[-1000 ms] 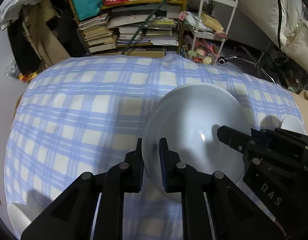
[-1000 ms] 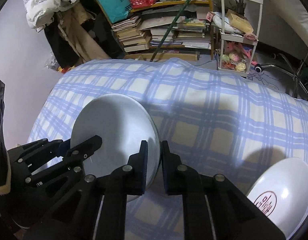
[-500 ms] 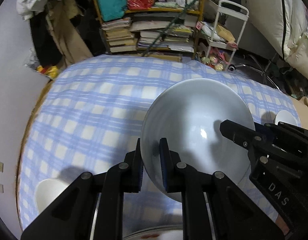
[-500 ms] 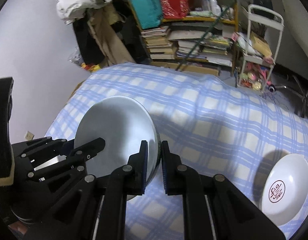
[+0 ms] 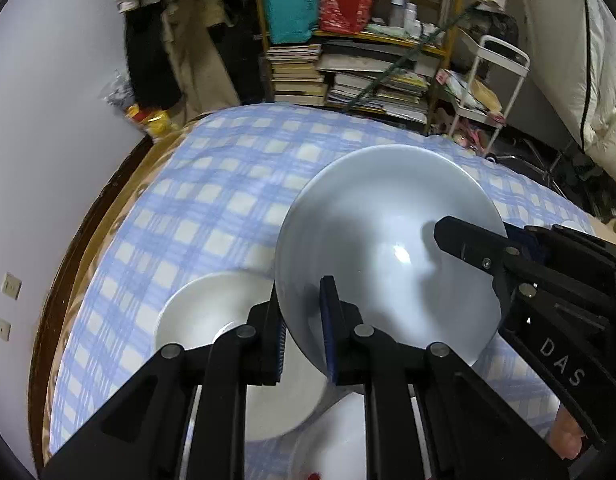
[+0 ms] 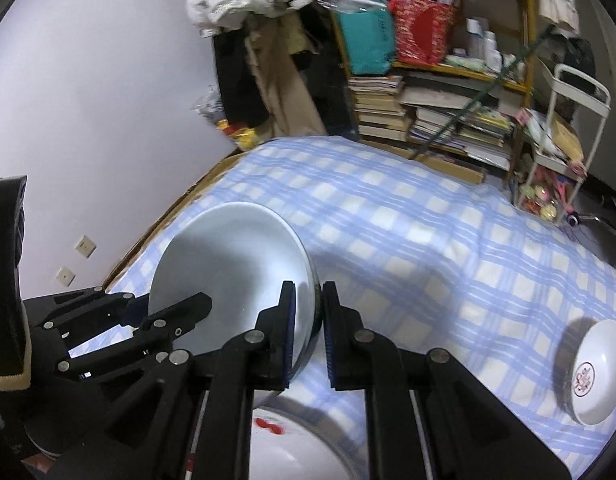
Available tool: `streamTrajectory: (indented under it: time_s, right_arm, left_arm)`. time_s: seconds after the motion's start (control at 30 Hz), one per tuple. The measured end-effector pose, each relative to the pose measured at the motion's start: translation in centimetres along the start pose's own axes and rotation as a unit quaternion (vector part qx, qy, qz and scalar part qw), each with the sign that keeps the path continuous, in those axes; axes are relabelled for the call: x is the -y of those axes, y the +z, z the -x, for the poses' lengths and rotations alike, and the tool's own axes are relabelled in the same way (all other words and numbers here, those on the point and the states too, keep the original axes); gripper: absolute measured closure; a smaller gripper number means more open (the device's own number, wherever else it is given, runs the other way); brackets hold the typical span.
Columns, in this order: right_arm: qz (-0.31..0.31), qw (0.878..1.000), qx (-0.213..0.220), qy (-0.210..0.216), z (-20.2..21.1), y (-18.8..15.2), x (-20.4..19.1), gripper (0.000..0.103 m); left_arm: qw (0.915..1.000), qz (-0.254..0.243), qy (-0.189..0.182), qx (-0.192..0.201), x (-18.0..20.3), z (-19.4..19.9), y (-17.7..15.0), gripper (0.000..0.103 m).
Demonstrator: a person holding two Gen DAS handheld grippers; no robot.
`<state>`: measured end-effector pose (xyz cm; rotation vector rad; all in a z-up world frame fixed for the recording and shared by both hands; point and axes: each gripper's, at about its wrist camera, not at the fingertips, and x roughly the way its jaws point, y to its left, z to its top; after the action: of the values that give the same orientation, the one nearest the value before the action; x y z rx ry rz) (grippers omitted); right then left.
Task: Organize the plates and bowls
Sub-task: 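Lift and carry the white bowl toward the other white bowl, then lower the held bowl into the other white bowl with both tools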
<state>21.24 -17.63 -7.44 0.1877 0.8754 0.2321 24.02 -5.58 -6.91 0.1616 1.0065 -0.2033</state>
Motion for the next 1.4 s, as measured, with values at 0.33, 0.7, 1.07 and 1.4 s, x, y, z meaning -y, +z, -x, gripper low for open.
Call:
streamTrajectory:
  time_s: [0.33, 0.7, 1.07, 1.4]
  right_arm:
    - [0.052, 0.998, -0.005, 0.026, -1.1, -1.1, -5.5, 0.089]
    - [0.061, 0.997, -0.005, 0.055, -4.2, -3.7, -7.7, 0.088]
    - [0.041, 0.996, -0.030, 0.076, -7.1, -4.7, -7.7, 0.089]
    - [0.059, 0.995, -0.038, 0.075, -8.3, -5.0, -8.1, 0.091]
  left_arm:
    - [0.9988, 0.043, 0.022, 0.009, -4.5, 1.1, -3.3, 0.087]
    - [0.9951, 0.076, 0.062, 0.007, -6.9, 0.0, -6.1, 0.087]
    - [0.9924, 0.116, 0.036, -0.024, -8.8, -2.1, -6.8, 0.087]
    - [0.9883, 0.147, 0.036, -0.022, -9.5, -3.5, -7.3, 0.087]
